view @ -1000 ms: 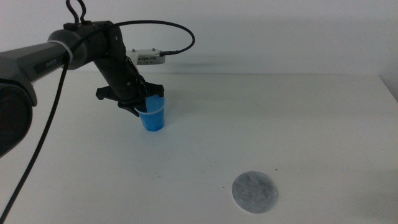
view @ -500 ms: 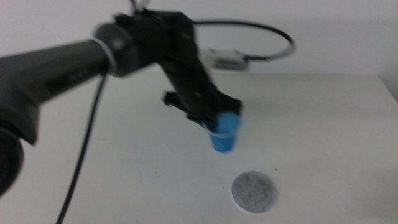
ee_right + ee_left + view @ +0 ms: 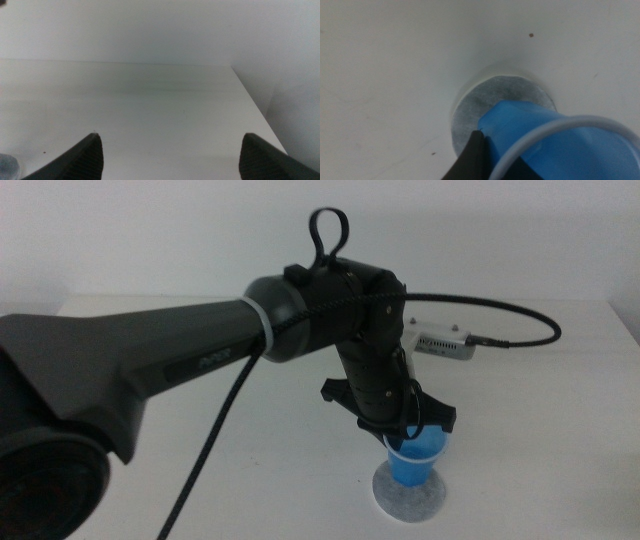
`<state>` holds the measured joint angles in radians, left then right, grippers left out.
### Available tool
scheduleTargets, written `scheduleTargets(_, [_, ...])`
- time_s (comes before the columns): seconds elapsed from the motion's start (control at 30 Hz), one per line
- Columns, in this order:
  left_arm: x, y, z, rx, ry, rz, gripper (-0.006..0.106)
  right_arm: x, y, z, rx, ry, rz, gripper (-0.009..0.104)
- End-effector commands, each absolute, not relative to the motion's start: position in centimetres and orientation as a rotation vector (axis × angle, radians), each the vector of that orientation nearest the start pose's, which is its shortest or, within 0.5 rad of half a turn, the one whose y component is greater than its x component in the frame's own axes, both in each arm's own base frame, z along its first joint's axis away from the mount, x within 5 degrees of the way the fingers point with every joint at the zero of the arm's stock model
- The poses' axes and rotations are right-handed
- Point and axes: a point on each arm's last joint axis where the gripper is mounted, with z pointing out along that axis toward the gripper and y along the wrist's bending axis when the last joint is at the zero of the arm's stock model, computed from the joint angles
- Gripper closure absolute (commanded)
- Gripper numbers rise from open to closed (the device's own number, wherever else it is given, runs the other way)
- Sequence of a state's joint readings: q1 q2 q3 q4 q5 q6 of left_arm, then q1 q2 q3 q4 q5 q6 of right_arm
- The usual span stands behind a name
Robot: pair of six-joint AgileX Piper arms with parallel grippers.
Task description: Place an empty cup on a cup mat.
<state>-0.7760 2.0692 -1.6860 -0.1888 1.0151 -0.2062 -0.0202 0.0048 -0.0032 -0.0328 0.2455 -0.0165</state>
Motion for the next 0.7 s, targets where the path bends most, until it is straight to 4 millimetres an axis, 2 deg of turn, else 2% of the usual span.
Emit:
scheduleTargets(0.0, [30.2,-32.3,20.6,0.710,2.888,-0.423,0.102,5.5,-0.2,19.2,-0.028,1.722,-0.064,0.002])
scheduleTargets(0.23, [30.3,-32.6,19.1,0.722,2.919,-0.403,0.102,5.5,-0.2,19.2,-0.028,1.722,-0.064,0.002])
scheduleTargets(0.37, [30.2,-32.6,18.8,0.724,2.941,-0.401,0.095,5.5,-0.2,19.2,-0.028,1.722,-0.064,0.002])
scheduleTargets(0.43, [30.1,-32.5,18.8,0.726,2.947,-0.397,0.087,5.5,-0.2,19.2,-0.028,1.722,-0.064,0.002])
scheduleTargets(0.53, [30.1,-32.5,18.8,0.736,2.951,-0.393,0.067,5.5,-0.2,19.2,-0.028,1.722,-0.064,0.002])
scheduleTargets(0.67, [30.0,-32.3,19.6,0.809,2.939,-0.398,0.032,5.5,-0.2,19.2,-0.028,1.722,-0.064,0.002])
